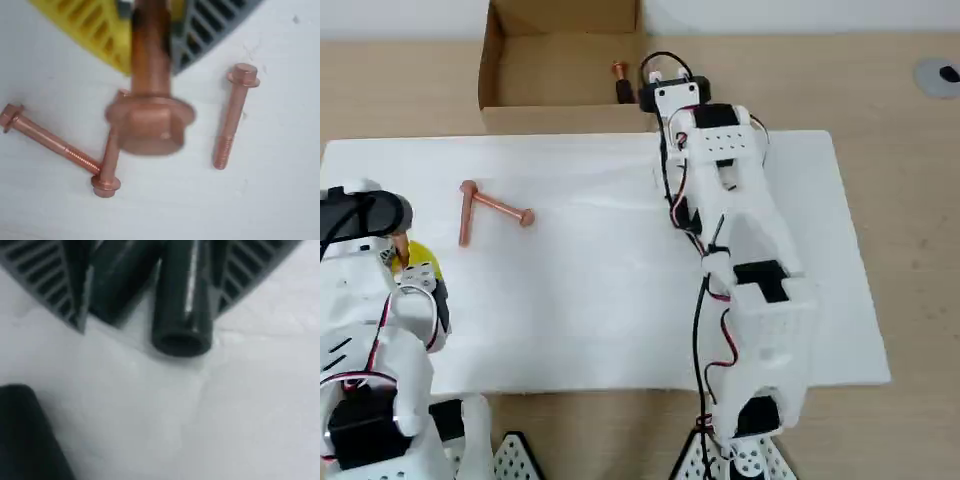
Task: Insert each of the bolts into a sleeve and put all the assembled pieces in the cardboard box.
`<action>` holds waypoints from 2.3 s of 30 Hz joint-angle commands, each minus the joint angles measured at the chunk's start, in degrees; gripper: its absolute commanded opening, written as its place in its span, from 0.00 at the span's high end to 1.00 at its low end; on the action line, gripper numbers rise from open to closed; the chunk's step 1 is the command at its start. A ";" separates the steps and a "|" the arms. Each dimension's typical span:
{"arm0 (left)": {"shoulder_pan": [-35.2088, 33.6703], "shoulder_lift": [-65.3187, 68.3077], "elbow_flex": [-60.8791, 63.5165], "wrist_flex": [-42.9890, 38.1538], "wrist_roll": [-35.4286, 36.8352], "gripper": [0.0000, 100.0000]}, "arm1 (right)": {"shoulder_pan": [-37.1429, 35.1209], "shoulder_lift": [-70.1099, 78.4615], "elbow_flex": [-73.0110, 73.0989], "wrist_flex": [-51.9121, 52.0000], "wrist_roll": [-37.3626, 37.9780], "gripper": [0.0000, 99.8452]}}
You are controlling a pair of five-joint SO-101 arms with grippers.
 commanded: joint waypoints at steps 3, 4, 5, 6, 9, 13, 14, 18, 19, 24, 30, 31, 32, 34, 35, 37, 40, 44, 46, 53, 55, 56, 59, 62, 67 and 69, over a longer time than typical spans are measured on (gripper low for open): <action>0.44 -0.48 -0.18 -0.18 -0.26 0.99 | 0.40 0.31 -4.18 1.14 -0.09 0.80; 0.44 -0.48 -0.18 -0.18 -0.26 0.99 | 0.40 0.31 -4.18 1.14 -0.09 0.80; 0.44 -0.48 -0.18 -0.18 -0.26 0.99 | 0.31 0.31 -4.18 1.14 -0.09 0.80; 0.44 -0.48 -0.18 -0.18 -0.26 0.99 | 0.31 0.31 -4.18 1.41 -0.09 0.80; 0.44 -0.48 -0.09 -0.18 -0.26 0.99 | -0.04 0.22 -4.18 2.90 -0.09 0.80; 0.44 -0.40 -0.09 -0.18 -0.18 0.99 | -1.19 0.48 -3.82 5.10 -0.09 0.80; 0.44 -0.40 -0.09 -0.18 -0.18 0.99 | -1.45 0.48 -3.65 5.19 -0.09 0.80; 0.44 -0.40 -0.09 0.00 -0.18 0.99 | -2.86 0.48 -3.91 5.10 0.00 0.80; 0.44 -0.40 -0.09 0.09 -0.18 0.99 | -3.38 0.48 -3.91 5.10 0.09 0.80; 0.44 -0.48 0.35 0.09 -0.18 0.99 | -5.58 0.57 -3.65 4.84 0.09 0.80; 0.18 -0.48 0.79 0.18 -0.18 0.99 | -5.14 3.47 -3.65 5.19 0.09 0.80; 0.18 -0.48 0.79 0.18 -0.18 0.99 | -5.14 4.53 -3.65 5.19 0.09 0.80; 0.18 -0.48 0.79 0.18 -0.18 0.99 | -5.14 5.49 -3.74 5.19 0.09 0.80; 0.09 -0.48 0.79 0.18 -0.18 0.99 | -5.23 7.52 -3.91 5.10 0.09 0.80; 0.09 -0.48 0.79 0.18 -0.26 0.99 | -5.23 8.48 -4.09 5.10 0.09 0.80; 0.09 -0.48 0.79 0.26 -0.26 0.99 | -5.23 9.98 -4.18 5.01 0.09 0.82; 0.18 -0.48 0.79 0.26 -0.26 0.99 | -5.23 10.68 -4.26 4.75 0.09 0.94; 0.44 -0.48 0.79 0.18 -0.26 0.99 | -5.14 10.68 -5.49 5.19 -0.09 0.99; 0.44 -0.48 0.79 0.09 -0.26 0.99 | -5.14 10.68 -6.46 5.27 -0.18 0.99; 0.44 -0.48 0.79 -0.09 -0.26 0.99 | -5.32 10.59 -16.66 7.91 -0.26 0.99; 0.44 -0.48 0.26 -0.35 0.09 0.99 | -5.49 10.59 -23.60 11.78 -0.26 0.99; 0.44 -0.57 -0.18 -0.88 0.44 0.99 | -5.49 10.59 -27.56 13.89 -0.26 0.99; 0.35 -0.57 -2.11 -2.55 3.96 0.99 | -5.49 10.59 -40.48 20.04 -0.26 0.99; 0.53 -0.57 -3.52 -3.96 4.92 0.99 | -5.41 10.59 -51.38 22.68 -0.26 0.99; 0.53 -0.57 -4.13 -8.18 4.92 0.99 | -6.20 9.36 -64.66 22.68 -0.18 0.99; 0.53 -0.57 -4.13 -10.81 4.92 0.99 | -7.69 7.60 -68.26 22.68 -0.26 0.99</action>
